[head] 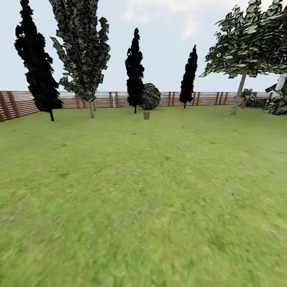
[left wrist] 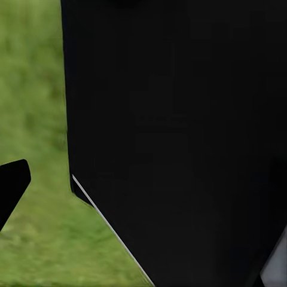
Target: Take the three Easter eggs out of the wicker basket on the lawn in the garden, then place them on the lawn next to a single tree (choose any tree) so that all three eggs are next to the same tree and none are left in the basket.
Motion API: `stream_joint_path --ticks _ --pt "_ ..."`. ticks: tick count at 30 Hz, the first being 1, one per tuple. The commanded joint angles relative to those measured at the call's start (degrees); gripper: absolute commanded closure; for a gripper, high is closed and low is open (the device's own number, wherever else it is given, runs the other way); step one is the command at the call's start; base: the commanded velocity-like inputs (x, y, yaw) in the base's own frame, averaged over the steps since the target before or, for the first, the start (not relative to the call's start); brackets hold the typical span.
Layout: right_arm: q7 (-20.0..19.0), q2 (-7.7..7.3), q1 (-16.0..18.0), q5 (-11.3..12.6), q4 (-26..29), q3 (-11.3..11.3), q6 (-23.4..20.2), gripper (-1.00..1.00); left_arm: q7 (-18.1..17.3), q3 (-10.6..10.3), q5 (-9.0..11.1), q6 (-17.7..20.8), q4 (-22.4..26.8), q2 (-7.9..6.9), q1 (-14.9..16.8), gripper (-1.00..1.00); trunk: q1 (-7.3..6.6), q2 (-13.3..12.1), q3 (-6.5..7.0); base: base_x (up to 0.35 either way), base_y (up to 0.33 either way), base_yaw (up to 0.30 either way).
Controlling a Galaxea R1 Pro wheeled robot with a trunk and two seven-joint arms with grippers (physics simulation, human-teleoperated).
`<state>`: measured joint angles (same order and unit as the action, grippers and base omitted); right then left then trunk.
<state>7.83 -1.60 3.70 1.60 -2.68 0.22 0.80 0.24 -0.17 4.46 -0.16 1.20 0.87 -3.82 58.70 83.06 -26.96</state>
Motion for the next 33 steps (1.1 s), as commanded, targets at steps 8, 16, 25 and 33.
stream_joint_path --ticks 8,16,25,33 --pt "0.0 0.16 0.1 0.2 -0.1 0.0 0.1 -1.0 0.0 0.0 0.5 0.0 0.1 0.01 0.0 -1.0 0.03 0.0 -0.05 0.313 -0.177 0.152" --pt "0.0 0.22 0.1 0.2 -0.1 0.0 0.3 -1.0 0.0 0.0 0.4 0.0 0.1 0.01 0.0 -1.0 0.03 0.0 -0.05 0.313 -0.181 0.007" --pt "0.0 0.36 0.1 0.1 -0.2 0.0 1.5 -1.0 0.0 -0.1 0.4 0.0 0.1 0.01 0.0 -1.0 0.03 0.0 -0.05 0.313 -0.181 -0.169" --pt "0.0 0.37 0.1 0.2 -0.2 0.0 1.7 -1.0 0.0 -0.1 0.4 0.0 0.1 0.01 0.0 -1.0 0.03 0.0 -0.05 0.313 -0.182 -0.04"
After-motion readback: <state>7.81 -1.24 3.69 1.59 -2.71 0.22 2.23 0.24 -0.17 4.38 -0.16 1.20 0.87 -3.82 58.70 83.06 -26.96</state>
